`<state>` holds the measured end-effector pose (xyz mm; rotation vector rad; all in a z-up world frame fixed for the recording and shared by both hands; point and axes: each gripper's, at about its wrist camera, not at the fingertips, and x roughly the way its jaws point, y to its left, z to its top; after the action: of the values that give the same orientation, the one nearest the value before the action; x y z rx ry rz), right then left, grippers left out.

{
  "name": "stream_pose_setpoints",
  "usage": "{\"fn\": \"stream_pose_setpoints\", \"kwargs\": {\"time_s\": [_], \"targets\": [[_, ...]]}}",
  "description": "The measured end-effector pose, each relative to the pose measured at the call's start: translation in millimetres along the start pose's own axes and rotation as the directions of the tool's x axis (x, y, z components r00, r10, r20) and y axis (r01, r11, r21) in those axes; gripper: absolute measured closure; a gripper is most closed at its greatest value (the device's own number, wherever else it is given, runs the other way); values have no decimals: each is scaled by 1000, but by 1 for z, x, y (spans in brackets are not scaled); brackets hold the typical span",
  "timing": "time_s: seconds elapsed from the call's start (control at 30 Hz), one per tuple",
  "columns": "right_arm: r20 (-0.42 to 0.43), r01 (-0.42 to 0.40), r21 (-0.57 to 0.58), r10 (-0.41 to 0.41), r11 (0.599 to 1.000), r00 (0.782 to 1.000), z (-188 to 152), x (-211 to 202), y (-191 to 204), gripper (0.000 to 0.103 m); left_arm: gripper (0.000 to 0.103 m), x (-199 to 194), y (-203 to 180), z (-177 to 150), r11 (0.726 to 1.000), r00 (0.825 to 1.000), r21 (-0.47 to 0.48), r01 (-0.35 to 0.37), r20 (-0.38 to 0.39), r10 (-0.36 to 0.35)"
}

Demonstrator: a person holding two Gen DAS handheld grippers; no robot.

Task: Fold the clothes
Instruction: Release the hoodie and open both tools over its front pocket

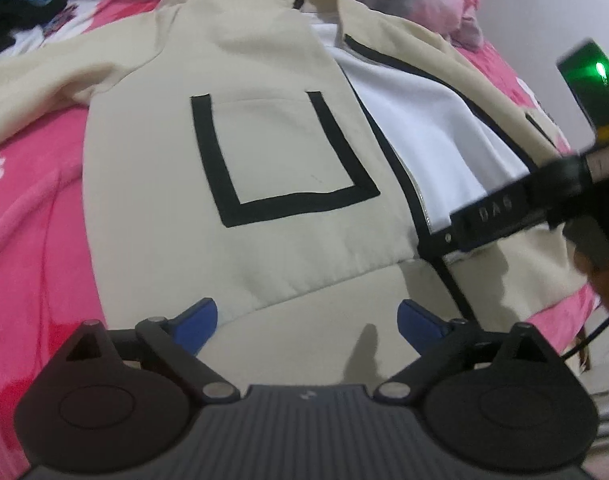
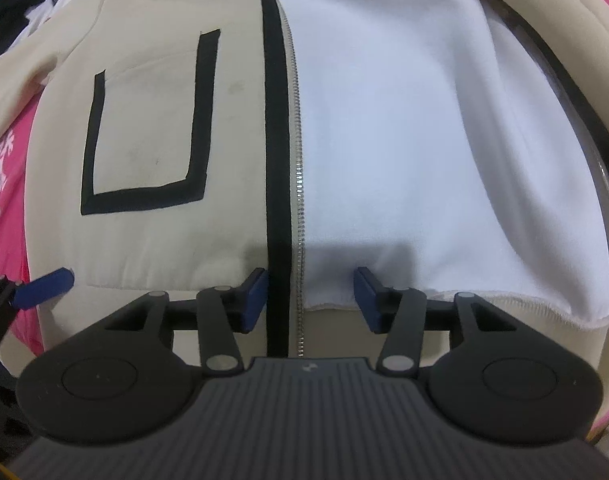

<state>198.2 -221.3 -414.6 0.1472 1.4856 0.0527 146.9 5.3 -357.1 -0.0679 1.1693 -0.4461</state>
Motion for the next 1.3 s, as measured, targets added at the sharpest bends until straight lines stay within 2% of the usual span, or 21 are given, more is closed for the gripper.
{"fn": "stream_pose_setpoints", "kwargs": {"time_s": [0.2, 0.3, 0.47, 0.5, 0.63, 0.97, 1.13, 1.3], "targets": [[96, 72, 23, -74, 997, 993, 23, -19, 8, 51, 4, -5, 18, -1, 996, 998, -66, 58, 22, -57], [57, 76, 73, -81, 994, 995, 34, -5, 5, 49, 4, -5, 27, -1, 993, 997, -99, 72, 27, -69], [58, 102, 94, -108, 990, 992, 31, 7, 4, 30, 1, -2, 39, -1, 982, 992, -145, 125, 35, -122], [53, 105, 92, -110, 990, 992, 31, 8, 4, 21, 0, -2, 40, 0, 980, 991, -151, 131, 34, -127], [27, 110, 88, -113, 990, 993, 31, 10, 3, 13, 0, -1, 42, 0, 975, 990, -172, 138, 32, -135], [-11, 171, 123, -171, 977, 985, 32, 11, -1, 4, 0, 2, 42, 1, 977, 990, -161, 143, 25, -141], [-22, 224, 95, -223, 970, 974, 31, 8, 6, 2, 0, 3, 42, 0, 976, 988, -158, 152, 30, -149], [50, 251, 56, -254, 966, 966, 32, -16, 18, 2, 0, 3, 42, 1, 973, 988, -170, 155, 30, -152]]}}
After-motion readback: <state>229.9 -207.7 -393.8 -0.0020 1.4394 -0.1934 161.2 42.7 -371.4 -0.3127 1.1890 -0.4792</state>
